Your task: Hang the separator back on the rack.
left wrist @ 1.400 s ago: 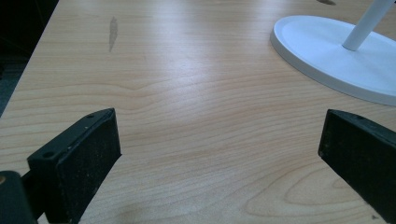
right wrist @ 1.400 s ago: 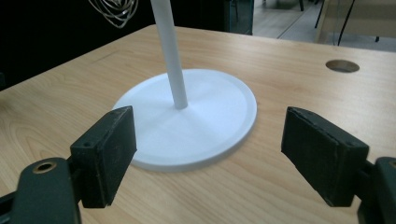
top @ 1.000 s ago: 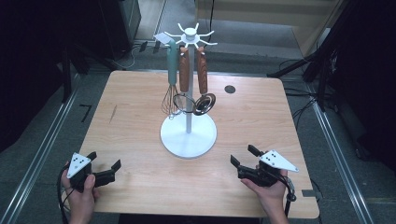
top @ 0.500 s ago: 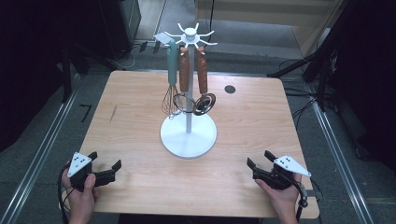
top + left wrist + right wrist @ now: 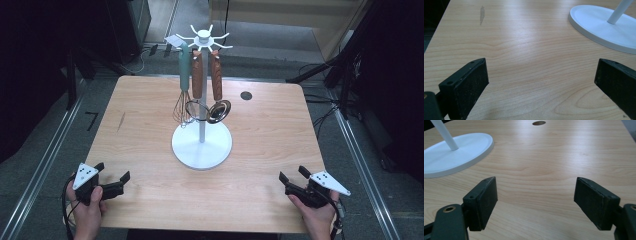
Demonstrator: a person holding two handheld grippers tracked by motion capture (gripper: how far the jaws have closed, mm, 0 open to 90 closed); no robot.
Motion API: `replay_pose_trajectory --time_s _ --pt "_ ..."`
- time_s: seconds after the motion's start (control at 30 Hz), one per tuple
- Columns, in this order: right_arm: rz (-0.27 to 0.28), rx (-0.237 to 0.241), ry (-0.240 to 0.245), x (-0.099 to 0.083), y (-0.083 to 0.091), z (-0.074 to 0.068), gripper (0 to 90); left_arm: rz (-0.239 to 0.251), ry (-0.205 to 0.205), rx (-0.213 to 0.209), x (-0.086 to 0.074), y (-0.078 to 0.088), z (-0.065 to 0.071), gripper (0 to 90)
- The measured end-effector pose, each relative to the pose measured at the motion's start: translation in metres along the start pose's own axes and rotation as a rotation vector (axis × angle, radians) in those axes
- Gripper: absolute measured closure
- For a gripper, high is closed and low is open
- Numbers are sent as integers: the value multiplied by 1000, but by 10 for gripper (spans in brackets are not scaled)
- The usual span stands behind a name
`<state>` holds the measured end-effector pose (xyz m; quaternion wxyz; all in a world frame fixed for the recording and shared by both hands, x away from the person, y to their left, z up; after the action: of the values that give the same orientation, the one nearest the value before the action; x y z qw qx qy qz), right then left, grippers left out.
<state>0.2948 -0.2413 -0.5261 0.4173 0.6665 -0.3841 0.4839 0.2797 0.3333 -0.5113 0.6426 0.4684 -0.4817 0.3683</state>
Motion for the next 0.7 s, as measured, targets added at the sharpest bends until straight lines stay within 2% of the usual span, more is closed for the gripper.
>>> replay_pose_trajectory --time_s 0.27,0.47,0.7 --pt "-1 -45 -1 -3 16 25 182 9 5 6 0 1 -1 0" --pt "-1 -96 -1 -6 28 46 182 9 5 7 0 1 -1 0" --pt "6 -117 -29 -5 35 56 181 3 1 8 0 0 -1 0"
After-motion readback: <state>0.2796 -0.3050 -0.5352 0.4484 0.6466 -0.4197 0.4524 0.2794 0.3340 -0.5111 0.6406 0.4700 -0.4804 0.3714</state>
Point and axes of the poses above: each handheld gripper's, and its own axes: y roughly backward along the jaws, x roughly out of its top, z roughly to its right, the point moved 6 cm from there along -y, roughly forward along the jaws, and after that the axes turned 14 degrees about z, right-handed, at the moved point
